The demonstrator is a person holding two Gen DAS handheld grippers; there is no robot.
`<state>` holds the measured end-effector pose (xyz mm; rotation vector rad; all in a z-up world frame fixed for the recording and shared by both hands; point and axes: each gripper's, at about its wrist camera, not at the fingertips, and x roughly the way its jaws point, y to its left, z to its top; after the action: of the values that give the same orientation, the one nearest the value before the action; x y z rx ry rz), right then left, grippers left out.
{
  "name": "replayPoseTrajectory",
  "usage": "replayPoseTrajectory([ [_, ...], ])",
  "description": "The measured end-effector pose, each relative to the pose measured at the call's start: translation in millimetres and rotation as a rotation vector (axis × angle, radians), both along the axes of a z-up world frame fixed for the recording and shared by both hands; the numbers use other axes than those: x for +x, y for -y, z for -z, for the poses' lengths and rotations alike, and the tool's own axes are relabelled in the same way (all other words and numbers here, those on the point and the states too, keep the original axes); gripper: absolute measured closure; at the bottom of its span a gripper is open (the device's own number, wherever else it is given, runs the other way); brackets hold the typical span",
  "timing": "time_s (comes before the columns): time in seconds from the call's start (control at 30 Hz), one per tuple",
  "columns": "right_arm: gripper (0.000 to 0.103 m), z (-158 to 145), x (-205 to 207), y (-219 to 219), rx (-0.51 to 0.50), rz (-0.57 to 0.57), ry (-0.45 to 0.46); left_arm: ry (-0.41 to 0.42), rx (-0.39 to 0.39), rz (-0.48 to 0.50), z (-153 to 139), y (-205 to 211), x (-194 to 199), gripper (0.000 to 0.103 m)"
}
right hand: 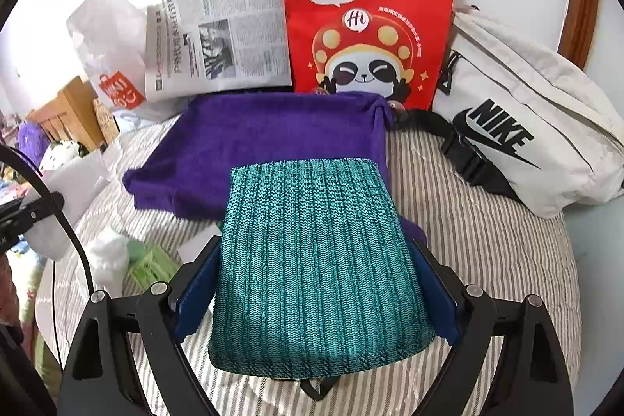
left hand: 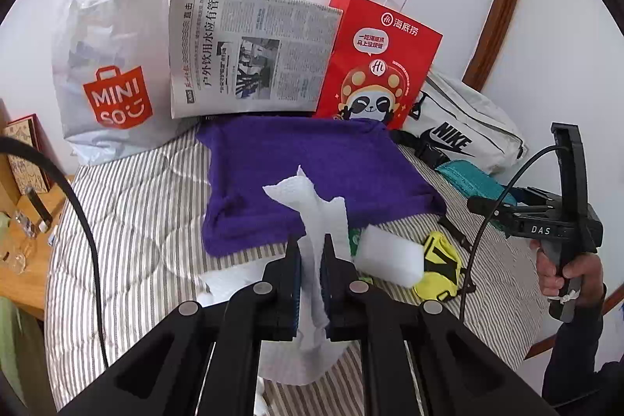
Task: Organize soft objects
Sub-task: 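Lay the white cloth on the purple towel with left while right lays the teal cloth there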
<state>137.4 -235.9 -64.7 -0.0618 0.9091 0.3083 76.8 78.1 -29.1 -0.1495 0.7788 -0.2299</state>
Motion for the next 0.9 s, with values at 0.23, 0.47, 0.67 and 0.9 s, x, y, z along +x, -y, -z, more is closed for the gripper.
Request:
replayPoseTrajectory([
  [0.23,0.013,1,28,-4,0.02,0.011,-0.005,-0.004,0.01,-0.004,-3,2,26,0.094],
  [0.47,0.013,5,64,-15,0.018,0.018,0.007,-0.008,0.023,-0.009,1,1,64,0.094],
  [0.67,0.013,15,97,-25,0.005,0.025,0.002,-0.007,0.021,-0.026,13,-5,101,0.094],
  [0.9,0.013,38,141,-36,-0.007,0.047,-0.037,-0.035,0.043,-0.034,34,-8,150,0.094],
])
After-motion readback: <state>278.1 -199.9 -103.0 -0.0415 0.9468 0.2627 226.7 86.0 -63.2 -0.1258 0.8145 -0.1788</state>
